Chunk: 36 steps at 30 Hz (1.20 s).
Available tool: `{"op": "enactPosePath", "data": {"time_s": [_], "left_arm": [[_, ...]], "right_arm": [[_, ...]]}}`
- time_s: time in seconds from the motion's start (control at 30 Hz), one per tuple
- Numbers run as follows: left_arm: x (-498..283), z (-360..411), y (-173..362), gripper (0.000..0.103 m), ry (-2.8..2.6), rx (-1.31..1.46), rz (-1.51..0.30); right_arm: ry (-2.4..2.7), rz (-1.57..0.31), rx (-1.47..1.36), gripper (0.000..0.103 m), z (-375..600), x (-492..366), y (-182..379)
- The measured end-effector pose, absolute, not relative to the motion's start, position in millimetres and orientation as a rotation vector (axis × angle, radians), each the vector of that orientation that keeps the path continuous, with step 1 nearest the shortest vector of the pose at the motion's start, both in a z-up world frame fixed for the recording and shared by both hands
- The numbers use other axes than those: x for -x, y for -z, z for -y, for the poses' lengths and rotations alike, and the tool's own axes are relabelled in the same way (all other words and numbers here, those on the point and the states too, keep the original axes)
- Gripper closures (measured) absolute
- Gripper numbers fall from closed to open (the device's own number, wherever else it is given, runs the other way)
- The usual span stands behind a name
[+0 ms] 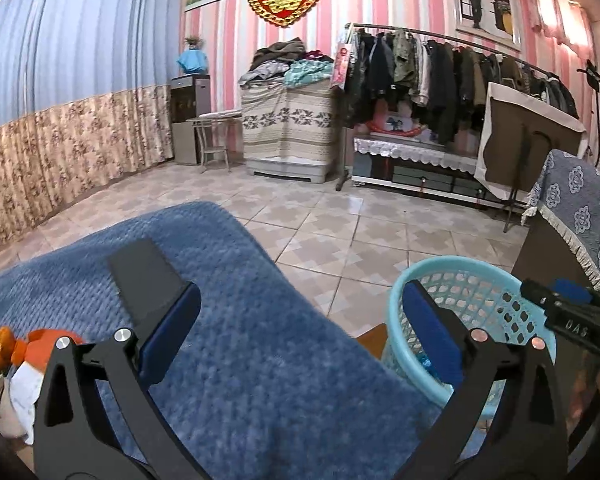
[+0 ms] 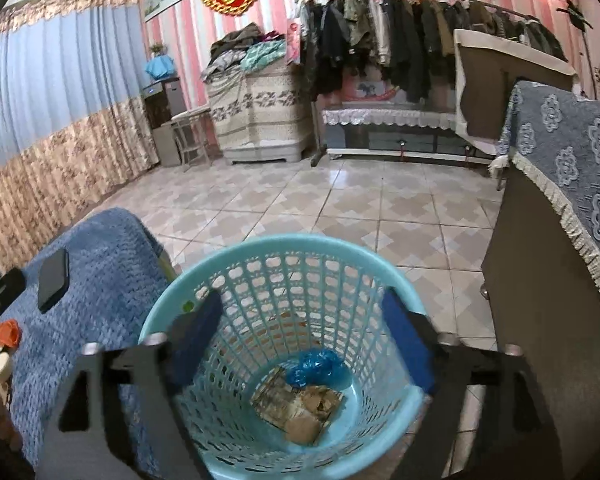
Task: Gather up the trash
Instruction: 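Open the right tool to drop the brown paper into the basket, then move both tools back to the pile, left tool toward the black ribbed cup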
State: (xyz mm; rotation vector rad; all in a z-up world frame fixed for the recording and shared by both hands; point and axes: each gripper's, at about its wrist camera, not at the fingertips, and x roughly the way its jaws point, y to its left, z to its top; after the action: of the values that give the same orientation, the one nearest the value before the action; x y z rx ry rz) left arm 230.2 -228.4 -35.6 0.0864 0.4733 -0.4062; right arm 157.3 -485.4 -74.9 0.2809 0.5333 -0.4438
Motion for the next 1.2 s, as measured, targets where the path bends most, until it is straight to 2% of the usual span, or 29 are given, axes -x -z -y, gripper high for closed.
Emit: {"op": "enactPosePath", "data": {"time_s": [0.07,0.3,0.97,1.2], "left_arm": [[-227.2,220.5,32.5,0.006,0.393,-0.085,-0.467],[-215.2,182.9,21.6,0.005,0.334,-0.068,-0.467],[-167.2,24.2,32.4,0.005,0.076,-0.012,-0.518],[-146.2,-22.2,39.7,0.005,0.022,0.018,-0.517]], "right_arm": [[0.464,-0.516,-0.285,0.011,487.6,-153.5,72.5],[0.478,-0.494,-0.265,0.007,482.2,-150.7,66.4],[0.251,-0.481,-0.116,0.006,375.3,-152.4,60.1],[0.158,-0.494,-0.15,0.006,340.0,-148.8,65.0]]}}
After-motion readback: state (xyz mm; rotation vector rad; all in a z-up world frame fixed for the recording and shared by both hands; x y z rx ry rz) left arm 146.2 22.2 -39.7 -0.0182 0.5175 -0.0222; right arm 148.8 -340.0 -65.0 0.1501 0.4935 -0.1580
